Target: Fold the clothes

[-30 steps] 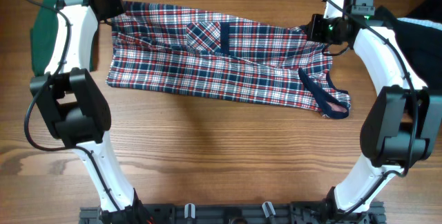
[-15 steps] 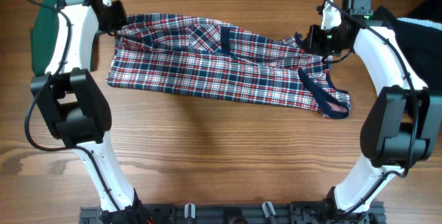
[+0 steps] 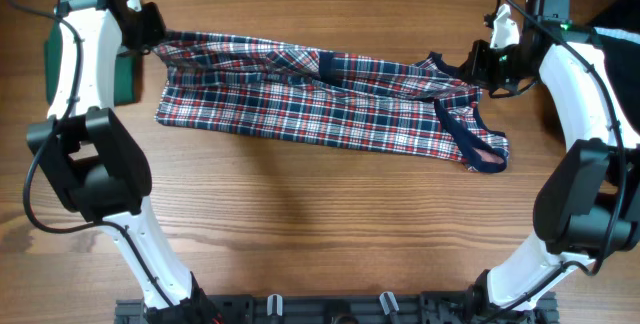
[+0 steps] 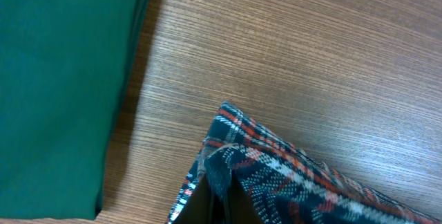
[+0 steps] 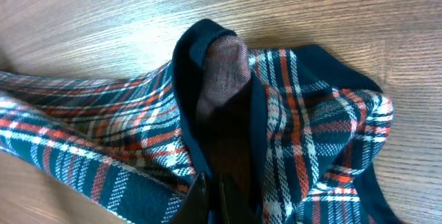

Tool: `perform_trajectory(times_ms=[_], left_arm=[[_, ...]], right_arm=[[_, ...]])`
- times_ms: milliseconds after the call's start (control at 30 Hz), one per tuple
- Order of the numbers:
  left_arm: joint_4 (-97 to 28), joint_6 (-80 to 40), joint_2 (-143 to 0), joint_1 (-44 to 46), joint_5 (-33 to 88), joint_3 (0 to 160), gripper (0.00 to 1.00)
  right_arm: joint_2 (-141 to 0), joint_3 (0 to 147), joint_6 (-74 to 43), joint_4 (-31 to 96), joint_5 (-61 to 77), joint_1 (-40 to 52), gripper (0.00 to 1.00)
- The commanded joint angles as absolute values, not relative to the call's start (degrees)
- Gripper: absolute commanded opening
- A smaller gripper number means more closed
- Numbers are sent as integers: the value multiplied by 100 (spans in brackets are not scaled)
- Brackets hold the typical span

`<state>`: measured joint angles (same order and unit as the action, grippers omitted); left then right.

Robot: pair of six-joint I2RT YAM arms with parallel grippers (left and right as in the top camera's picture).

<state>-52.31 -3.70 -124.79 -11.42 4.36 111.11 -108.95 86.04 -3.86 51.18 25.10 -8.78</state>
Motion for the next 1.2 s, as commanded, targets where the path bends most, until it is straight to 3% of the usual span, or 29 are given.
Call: perform_trajectory(times_ms=[0, 267, 667, 1167], left_arm=[[-5290, -379, -12269, -1238, 311, 11148, 4], [-5636, -377, -12269, -1234, 311, 11142, 4], [-7118, -384, -12269, -1251, 274, 11137, 4], [-7126, -384, -12534, -1267, 183, 11131, 4]], right_arm=[[-10746, 8322, -506, 5179, 2429, -950, 4], [-10746, 7931, -620, 5435, 2427, -952, 4], [-10746, 7924, -792, 6029, 2134, -1039, 4], [-10746, 7911, -816, 6779, 1236, -1052, 4]])
